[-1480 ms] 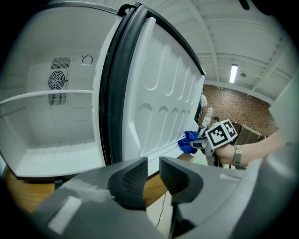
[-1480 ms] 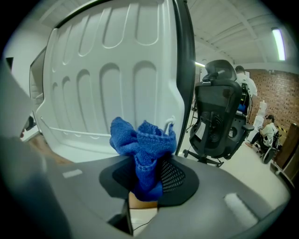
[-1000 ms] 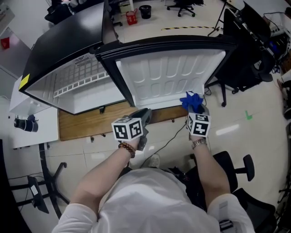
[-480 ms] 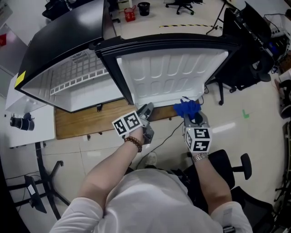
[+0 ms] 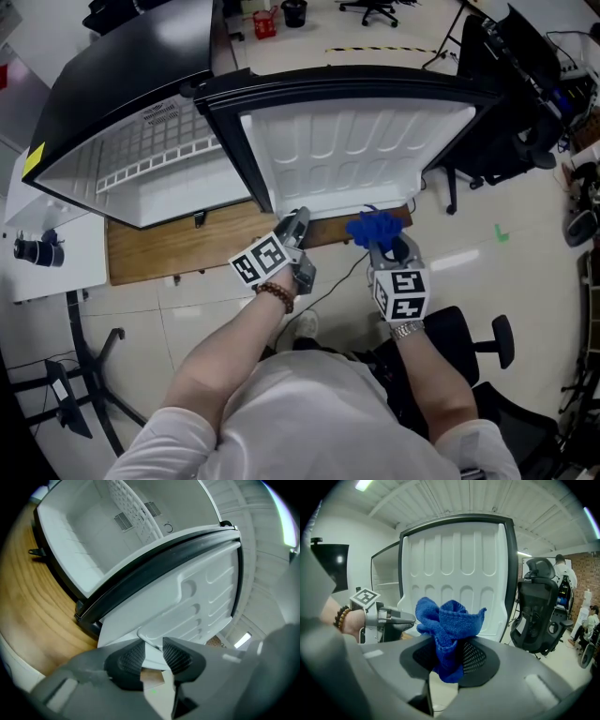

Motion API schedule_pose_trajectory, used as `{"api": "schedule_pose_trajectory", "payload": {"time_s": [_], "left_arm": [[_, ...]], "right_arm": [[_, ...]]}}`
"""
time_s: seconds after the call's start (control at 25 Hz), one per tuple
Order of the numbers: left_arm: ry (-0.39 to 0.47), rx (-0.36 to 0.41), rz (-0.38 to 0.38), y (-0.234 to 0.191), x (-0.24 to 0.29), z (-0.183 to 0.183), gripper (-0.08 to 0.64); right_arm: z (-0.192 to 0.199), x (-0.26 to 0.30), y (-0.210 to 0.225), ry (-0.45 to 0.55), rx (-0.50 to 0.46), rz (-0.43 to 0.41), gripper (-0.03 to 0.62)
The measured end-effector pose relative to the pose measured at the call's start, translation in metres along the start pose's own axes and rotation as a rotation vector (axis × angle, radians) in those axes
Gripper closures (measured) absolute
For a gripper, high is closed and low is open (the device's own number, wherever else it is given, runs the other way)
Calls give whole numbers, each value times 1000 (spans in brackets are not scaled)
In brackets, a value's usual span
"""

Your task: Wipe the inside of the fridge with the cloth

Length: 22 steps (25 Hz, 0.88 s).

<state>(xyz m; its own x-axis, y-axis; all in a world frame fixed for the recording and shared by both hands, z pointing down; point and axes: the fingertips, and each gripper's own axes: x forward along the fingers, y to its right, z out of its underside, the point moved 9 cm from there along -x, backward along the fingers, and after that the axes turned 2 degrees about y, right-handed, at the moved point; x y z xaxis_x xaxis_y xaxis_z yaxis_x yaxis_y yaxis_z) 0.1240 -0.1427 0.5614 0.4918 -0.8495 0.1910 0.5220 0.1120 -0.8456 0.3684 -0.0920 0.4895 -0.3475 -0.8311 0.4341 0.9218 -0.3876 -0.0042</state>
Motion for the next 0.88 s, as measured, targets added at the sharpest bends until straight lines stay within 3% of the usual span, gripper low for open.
{"api": "schedule_pose_trajectory", "payload": {"time_s": [0.24,0.44,0.88], "left_arm": [[-42,94,51,8,-17,6,457],[-53,130,122,23,-33,-1,463],[-26,14,197,32,-42,-34,503]], "right_arm": [[-7,-4,-13,29,-2,-36,486],[-25,-9,-31,86,-4,-81,486],[-76,22,-98,179,-38,-221,486]]}}
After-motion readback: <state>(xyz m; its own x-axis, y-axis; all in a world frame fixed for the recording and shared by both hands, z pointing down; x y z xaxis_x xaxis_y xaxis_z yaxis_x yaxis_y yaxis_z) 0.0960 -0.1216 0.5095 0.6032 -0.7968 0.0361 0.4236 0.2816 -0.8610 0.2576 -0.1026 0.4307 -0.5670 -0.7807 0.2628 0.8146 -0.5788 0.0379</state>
